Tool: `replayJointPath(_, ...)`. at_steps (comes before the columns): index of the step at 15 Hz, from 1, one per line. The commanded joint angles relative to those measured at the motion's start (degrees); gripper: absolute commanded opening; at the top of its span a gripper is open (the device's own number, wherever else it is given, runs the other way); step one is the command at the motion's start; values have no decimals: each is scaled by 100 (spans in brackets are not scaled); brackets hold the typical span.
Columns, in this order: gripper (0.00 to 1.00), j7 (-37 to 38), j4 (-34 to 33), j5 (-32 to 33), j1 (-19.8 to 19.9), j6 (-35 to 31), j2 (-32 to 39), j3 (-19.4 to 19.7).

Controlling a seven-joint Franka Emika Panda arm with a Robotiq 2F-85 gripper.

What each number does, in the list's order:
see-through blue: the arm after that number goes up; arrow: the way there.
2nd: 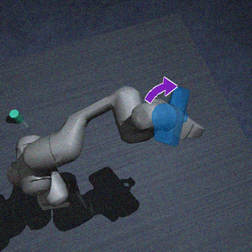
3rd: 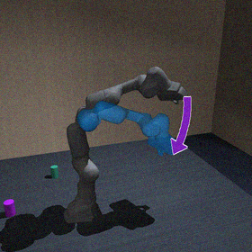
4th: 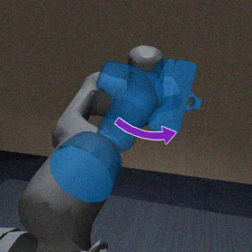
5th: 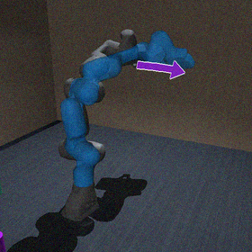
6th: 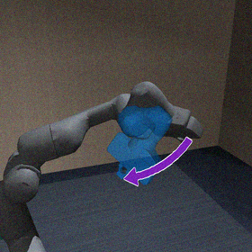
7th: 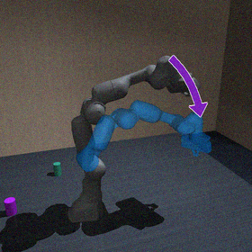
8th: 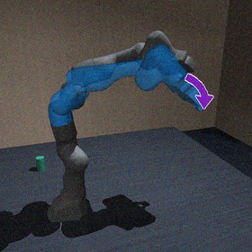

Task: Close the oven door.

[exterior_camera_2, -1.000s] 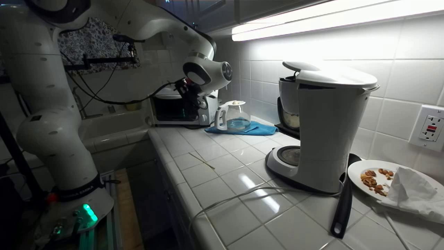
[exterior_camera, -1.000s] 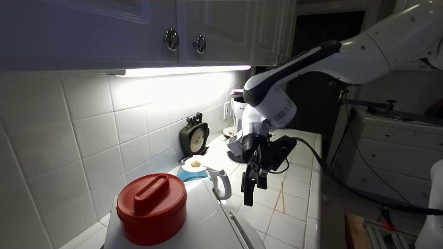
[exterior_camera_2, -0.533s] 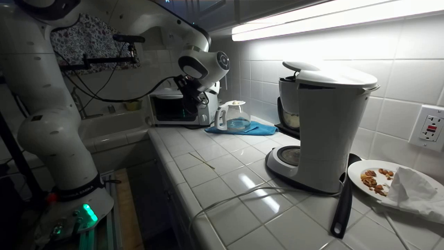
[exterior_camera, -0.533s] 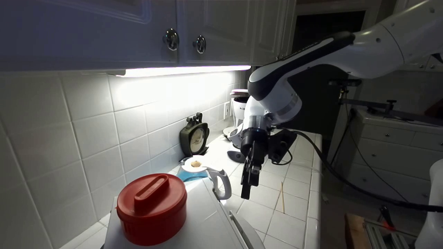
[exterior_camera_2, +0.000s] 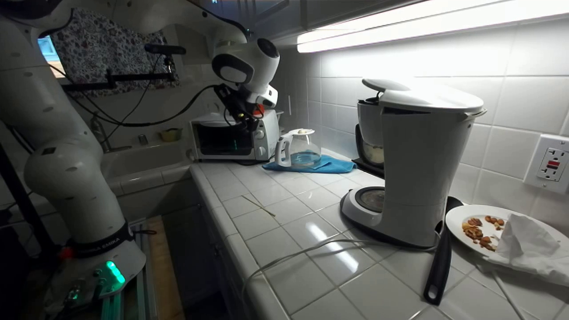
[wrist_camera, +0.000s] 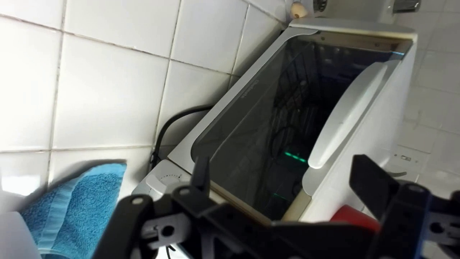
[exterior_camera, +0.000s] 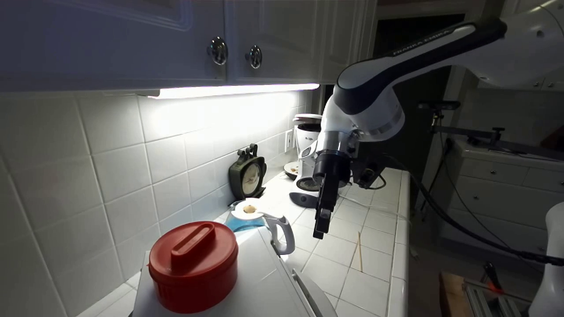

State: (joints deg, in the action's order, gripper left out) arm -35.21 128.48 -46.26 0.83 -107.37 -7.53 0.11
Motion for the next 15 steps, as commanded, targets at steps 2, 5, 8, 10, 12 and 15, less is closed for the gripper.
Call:
replayJointPath(2, 100, -57, 541, 181, -148, -547, -682, -57)
replayJointPath(5, 100, -147, 820, 253, -209, -1011, -984, -87)
replayJointPath(8, 100, -144, 1101, 361, -276, -1523, -1296, -107)
replayJointPath(10, 100, -98, 1266, 466, -315, -1841, -1472, -121)
replayJointPath(12, 100, -2, 1367, 565, -349, -1965, -1603, -89)
replayJointPath(15, 100, 261, 1463, 850, -339, -1960, -1785, -58)
